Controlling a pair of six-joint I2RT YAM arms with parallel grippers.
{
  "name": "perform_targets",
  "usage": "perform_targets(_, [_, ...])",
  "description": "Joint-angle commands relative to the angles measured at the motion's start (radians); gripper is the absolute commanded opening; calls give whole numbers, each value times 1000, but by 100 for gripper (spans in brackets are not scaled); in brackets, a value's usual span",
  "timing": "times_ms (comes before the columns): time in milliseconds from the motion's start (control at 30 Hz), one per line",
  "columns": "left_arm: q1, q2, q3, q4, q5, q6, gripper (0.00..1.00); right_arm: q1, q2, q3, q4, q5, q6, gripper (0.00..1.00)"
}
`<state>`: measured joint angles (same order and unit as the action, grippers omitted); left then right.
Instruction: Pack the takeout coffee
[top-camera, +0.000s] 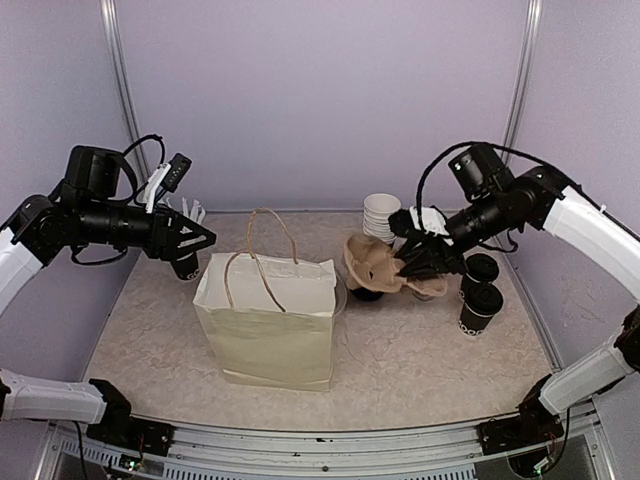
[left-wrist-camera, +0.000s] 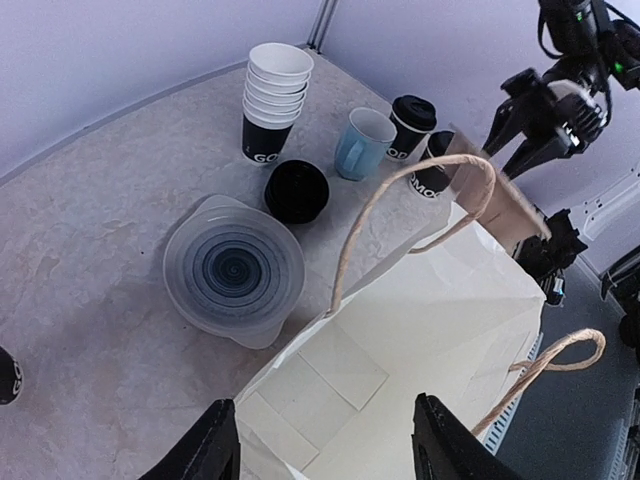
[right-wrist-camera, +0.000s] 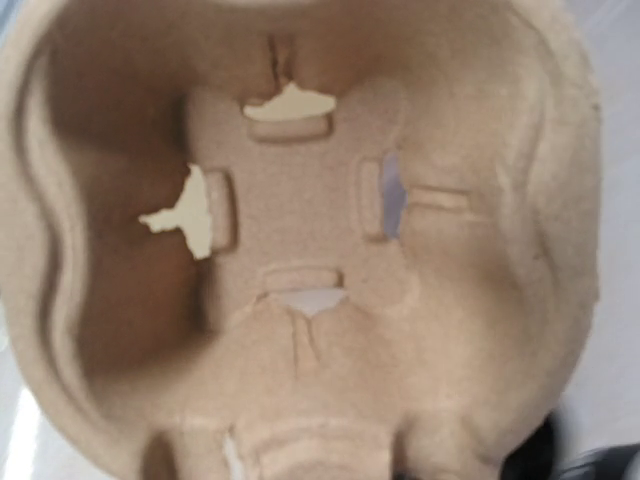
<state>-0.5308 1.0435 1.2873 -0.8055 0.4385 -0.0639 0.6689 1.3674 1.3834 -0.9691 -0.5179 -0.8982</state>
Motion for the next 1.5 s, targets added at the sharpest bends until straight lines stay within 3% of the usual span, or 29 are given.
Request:
perform_targets(0, [48, -62, -28, -33, -66, -75, 60, -41, 21, 209, -48, -230, 67, 16])
perform_targets(200, [135, -97, -178, -59, -228, -165, 60, -36, 126, 456, 58, -486, 259, 15])
perform_targets(367, [183, -126, -382, 36, -202, -234, 57, 39, 235, 585, 156, -556, 358, 14])
perform_targets(467, [199, -117, -459, 92, -113, -263, 56, 101, 295, 638, 173, -551, 374, 14])
perform_targets(633, [155, -137, -533, 233, -55, -342, 55, 183, 356, 626, 244, -534, 424, 14])
perform_targets(967, [-135, -10, -569, 423, -72, -427, 53, 233, 396, 539, 327, -421, 506, 11])
perform_targets(1467, [-142, 51, -526, 383, -97, -390, 54, 232, 289, 352, 272, -355, 469, 9])
